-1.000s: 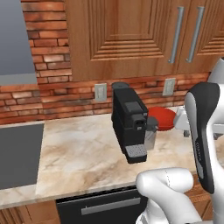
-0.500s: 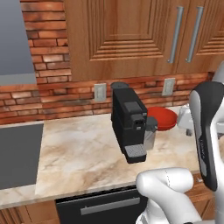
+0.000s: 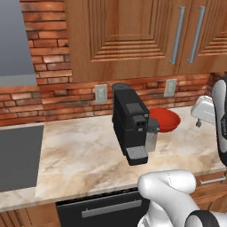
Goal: Place the two vegetables and bowl onto the tray for setting up a vegetable dip station.
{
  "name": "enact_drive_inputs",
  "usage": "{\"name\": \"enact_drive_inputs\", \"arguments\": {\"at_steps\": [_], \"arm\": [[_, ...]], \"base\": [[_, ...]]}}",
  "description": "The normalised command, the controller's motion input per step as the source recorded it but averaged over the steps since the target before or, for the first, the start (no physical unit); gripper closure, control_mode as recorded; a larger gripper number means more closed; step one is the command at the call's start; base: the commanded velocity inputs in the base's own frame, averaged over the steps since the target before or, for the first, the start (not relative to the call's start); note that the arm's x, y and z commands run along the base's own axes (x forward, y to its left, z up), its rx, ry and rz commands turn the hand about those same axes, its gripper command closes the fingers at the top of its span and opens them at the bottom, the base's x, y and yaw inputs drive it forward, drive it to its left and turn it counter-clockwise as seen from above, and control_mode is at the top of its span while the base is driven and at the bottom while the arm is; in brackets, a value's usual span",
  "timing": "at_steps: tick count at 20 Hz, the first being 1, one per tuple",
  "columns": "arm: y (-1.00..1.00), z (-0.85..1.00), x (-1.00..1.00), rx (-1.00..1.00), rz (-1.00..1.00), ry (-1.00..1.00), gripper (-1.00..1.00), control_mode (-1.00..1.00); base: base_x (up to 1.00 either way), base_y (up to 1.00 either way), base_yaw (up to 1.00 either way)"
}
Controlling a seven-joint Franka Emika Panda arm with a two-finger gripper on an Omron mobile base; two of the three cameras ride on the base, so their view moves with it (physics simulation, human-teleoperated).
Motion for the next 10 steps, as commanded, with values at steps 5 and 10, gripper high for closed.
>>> {"name": "enact_drive_inputs", "arguments": {"at_steps": [5, 10], "arm": [[-0.29, -0.27, 0.72, 0.15, -0.15, 0.0, -1.0, -1.0], [-0.18, -0.29, 0.66, 0.09, -0.16, 0.0, -1.0, -1.0]], "base": [[0.0, 0.0, 0.0], [0.0, 0.0, 0.0]]}}
